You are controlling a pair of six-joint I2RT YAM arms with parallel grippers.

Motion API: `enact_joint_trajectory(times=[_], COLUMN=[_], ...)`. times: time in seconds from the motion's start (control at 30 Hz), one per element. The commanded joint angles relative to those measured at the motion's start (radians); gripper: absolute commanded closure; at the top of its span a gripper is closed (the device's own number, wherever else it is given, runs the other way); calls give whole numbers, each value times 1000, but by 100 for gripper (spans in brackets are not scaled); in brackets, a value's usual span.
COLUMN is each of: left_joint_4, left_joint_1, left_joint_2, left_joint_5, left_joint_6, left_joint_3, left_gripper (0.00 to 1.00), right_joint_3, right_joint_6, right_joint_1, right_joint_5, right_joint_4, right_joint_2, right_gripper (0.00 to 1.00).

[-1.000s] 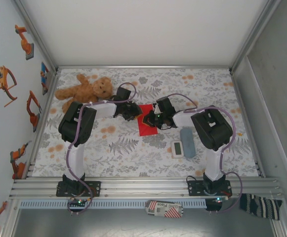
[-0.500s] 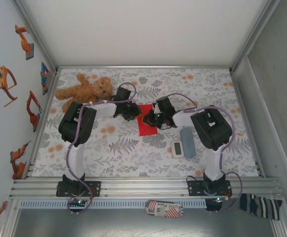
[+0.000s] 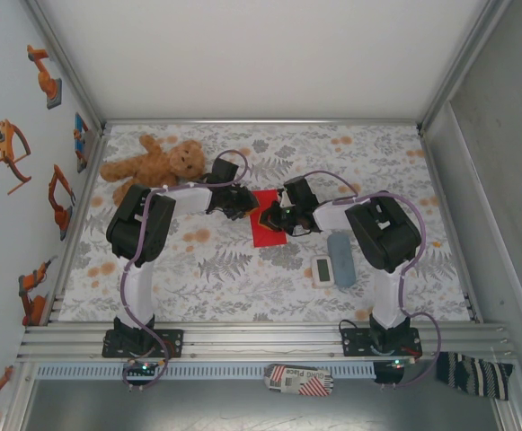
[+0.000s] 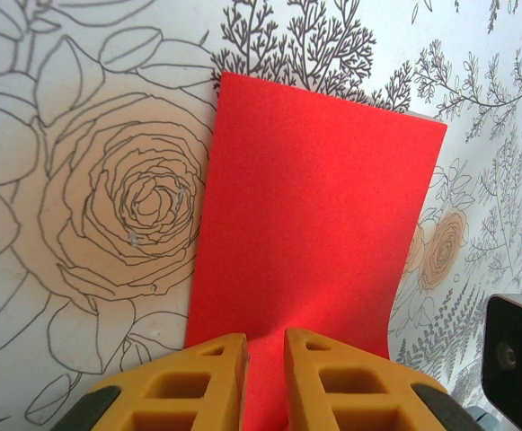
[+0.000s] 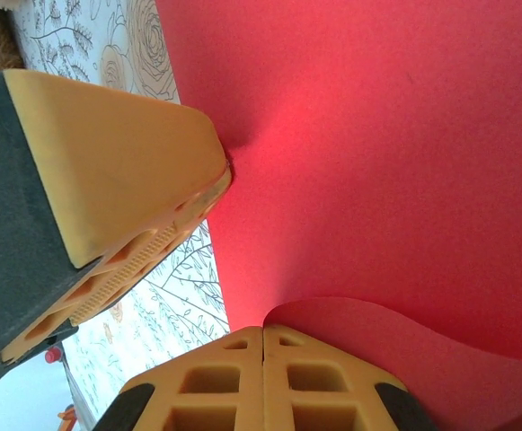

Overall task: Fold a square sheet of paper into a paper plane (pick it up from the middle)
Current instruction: Fold the triangle a second time at the center of the table.

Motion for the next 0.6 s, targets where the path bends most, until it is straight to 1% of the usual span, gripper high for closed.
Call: enact_joint_trajectory(times=[0.0,0.17,0.37,0.57], left_joint_4=[-99,-101,-104,-111], left_joint_1=[6,8,23,46], left_joint_2=[28,10,-47,-123], left_joint_5=[-41,-37,-35,-87], left_joint_6=[10,10,13,16], left_joint_3=[-35,-32,-3,-12], left_gripper=[79,80,78,74], right_joint_3=[27,29,31,32], right_joint_6=[-11,-9,-4,-1], right_joint_1=[7,7,7,7], right_joint_5=[16,23,34,39], right_joint_4=[-21,-30,-47,-58], right_joint_2=[23,29,34,33], right_gripper=[100,100,100,100])
